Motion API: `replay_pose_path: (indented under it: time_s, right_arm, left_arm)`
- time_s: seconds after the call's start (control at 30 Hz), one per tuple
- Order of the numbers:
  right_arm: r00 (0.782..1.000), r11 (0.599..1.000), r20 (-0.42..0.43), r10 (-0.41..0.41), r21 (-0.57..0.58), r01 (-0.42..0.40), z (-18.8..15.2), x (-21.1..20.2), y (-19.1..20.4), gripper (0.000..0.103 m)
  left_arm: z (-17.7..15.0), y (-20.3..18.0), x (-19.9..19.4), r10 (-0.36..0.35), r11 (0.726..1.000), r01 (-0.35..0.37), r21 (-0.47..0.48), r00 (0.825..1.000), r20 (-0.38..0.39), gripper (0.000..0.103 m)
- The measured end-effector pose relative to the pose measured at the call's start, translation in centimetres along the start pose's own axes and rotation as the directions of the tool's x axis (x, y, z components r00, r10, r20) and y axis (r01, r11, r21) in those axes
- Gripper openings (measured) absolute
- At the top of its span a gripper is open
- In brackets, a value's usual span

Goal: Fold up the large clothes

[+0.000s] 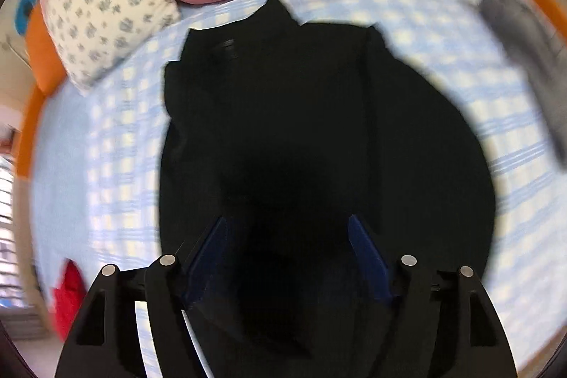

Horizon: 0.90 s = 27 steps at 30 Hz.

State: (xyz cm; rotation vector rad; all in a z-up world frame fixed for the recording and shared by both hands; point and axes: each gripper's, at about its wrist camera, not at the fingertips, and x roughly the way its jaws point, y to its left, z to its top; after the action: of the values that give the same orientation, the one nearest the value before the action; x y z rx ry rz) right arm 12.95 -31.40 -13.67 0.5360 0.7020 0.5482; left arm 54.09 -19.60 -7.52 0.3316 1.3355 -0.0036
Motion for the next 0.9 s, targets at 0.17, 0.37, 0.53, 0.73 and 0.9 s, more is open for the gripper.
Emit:
replay_pose_path:
  time_s: [0.17,0.37,0.53,0.73,0.9]
  right_arm:
    - [0.999,0.998,-0.034,-0.009,-0.056,0.007,0.6,0.7,1.0,0.007]
    - [0.998,0.996,-0.058,-0.022,-0.083,0.017,0.4,1.5,1.7,0.007]
    - [0.994,0.997,-0.1,-0.033,-0.079,0.025,-0.3,2.7,1.5,0.007]
    - [0.99,0.994,-0.142,-0.02,-0.105,0.005,-0.6,4.0,2.3,0.007]
    - [0.991,0.996,-0.132,-0.025,-0.092,0.013,-0.7,3.7,2.2,0.007]
  left_arm:
    - [0.3,3.2,2.9,0.023,0.999,-0.024,-0.042,0.999,-0.03,0.078]
    - [1.1,4.7,6.9,-0.035,0.993,0.024,-0.113,0.994,-0.105,0.078]
    - [0.8,4.9,8.2,0.033,0.997,-0.043,-0.063,0.99,-0.141,0.078]
    - [1.1,4.9,8.0,-0.111,0.989,0.1,-0.108,0.988,-0.109,0.079]
    - [0.9,3.0,9.4,0.032,0.999,-0.036,-0.022,0.99,-0.137,0.08]
